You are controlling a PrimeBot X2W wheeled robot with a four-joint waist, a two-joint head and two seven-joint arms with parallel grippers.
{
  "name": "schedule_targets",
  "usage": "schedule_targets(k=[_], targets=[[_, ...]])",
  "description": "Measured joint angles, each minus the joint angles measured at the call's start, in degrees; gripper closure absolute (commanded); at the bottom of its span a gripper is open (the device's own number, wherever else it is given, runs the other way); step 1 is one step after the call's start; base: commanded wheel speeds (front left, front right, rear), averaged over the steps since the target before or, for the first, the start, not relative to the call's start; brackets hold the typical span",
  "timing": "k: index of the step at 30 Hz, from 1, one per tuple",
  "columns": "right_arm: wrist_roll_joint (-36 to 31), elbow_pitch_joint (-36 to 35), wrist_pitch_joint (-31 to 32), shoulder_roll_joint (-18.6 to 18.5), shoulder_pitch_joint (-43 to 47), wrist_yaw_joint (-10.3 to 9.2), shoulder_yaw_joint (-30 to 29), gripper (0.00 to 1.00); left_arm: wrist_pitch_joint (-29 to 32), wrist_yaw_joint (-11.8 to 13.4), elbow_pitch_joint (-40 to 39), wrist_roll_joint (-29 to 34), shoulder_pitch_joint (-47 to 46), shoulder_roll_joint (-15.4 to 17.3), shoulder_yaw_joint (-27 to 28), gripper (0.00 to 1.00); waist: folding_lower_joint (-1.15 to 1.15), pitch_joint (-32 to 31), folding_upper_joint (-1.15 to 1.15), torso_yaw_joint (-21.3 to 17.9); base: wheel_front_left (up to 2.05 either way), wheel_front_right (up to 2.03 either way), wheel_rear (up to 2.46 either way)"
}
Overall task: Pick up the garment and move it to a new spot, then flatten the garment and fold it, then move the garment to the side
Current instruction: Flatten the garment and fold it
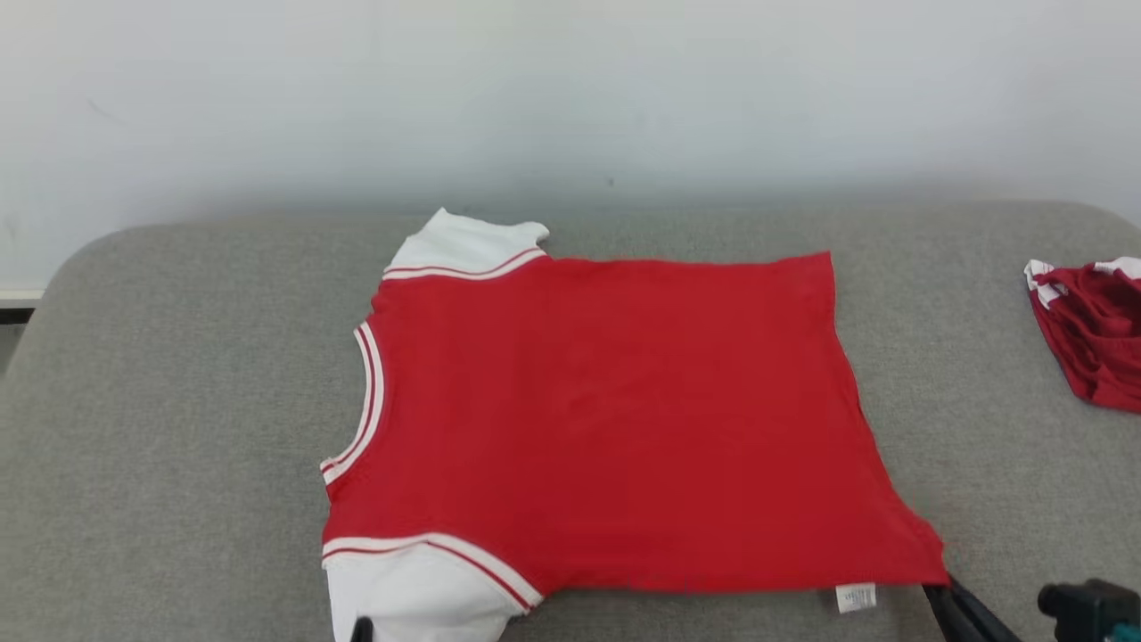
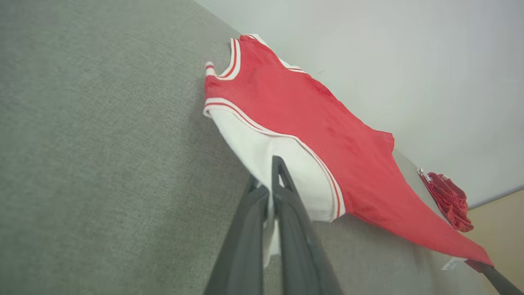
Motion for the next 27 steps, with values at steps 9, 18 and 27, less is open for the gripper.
schedule_targets(k=[9,18,27], targets=[[-4.54,-7.23,7.45,4.36,11.16,0.0,-9.99,1.0,1.59,-0.45,-1.66,-1.87,4.62,0.26,-1.1,1.0,0.0,-1.14,0.01,0.93,0.0,0.0,0.0],[-8.03,-10.84,11.92,8.11,12.33,0.0,-12.6,1.0,3.31,-1.07,-2.86,-1.93,2.3,1.47,-1.33,1.0,0.02,-0.87,0.01,1.02,0.0,0.0,0.0],[-8.9,-11.38,14.66,8.33,7.98,0.0,-12.56,1.0,6.79,-3.08,-2.68,-1.16,-5.07,3.66,-2.67,1.0,0.02,1.03,0.01,0.89,0.0,0.0,0.0]])
